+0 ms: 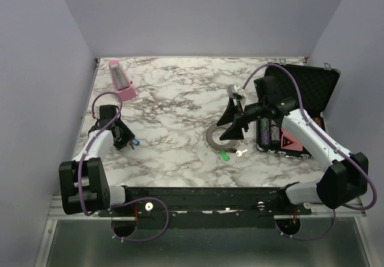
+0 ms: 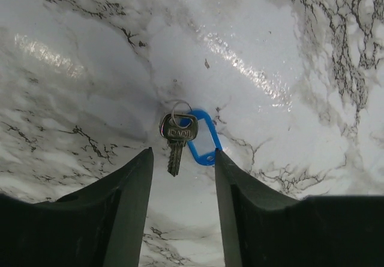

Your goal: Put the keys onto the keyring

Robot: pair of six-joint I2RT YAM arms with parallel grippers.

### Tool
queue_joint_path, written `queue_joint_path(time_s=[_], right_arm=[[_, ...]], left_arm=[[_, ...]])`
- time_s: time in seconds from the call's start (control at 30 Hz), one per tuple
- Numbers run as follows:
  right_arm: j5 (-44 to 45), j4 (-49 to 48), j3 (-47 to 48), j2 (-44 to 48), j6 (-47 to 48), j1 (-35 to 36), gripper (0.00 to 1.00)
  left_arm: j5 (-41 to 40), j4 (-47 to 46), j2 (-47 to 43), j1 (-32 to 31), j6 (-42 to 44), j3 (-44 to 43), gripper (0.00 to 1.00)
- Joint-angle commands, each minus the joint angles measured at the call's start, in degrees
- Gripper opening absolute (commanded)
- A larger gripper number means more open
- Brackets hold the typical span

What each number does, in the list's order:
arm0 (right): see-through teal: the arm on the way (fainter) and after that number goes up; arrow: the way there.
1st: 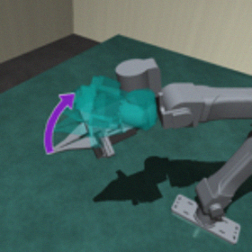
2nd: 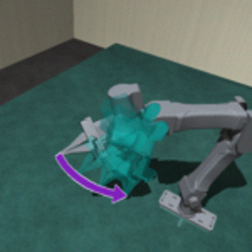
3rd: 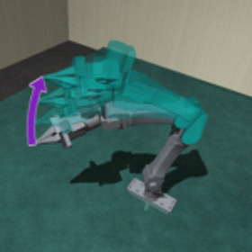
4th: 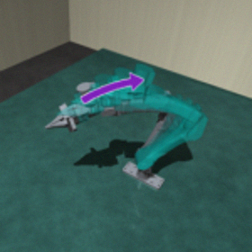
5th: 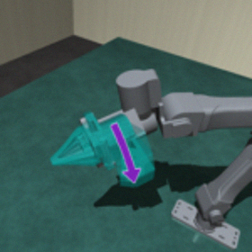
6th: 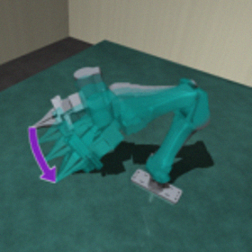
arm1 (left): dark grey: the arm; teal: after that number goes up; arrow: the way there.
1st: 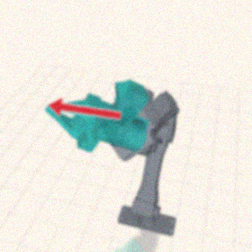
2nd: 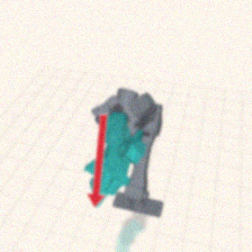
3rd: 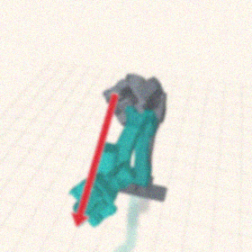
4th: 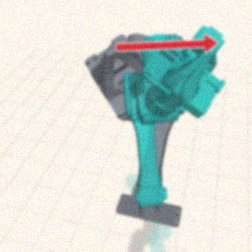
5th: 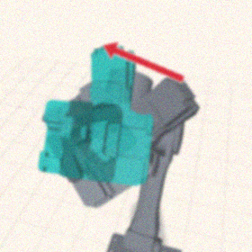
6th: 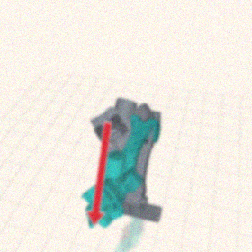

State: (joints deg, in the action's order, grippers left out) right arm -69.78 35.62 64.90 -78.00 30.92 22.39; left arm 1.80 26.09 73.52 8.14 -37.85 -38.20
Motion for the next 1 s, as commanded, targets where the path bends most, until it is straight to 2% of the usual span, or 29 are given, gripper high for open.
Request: queue_joint_path(time_s=[0.0, 0.13, 0.97], right_arm=[[-0.97, -0.64, -0.57, -0.23, 0.28, -0.16, 0.76], [-0.8, -0.2, -0.39, -0.49, 0.64, -0.24, 0.76], [-0.97, 1.65, 0.66, 0.13, 2.04, -0.24, 0.76]], left_arm=[[-3.38, -2.79, 3.91, 0.12, -1.88, -3.37, 0.5], [-3.82, -3.06, 5.14, 0.12, -2.06, -4.34, 0.43], [-5.41, -0.25, 8.4, 0.12, -3.11, -5.75, 0.42]])
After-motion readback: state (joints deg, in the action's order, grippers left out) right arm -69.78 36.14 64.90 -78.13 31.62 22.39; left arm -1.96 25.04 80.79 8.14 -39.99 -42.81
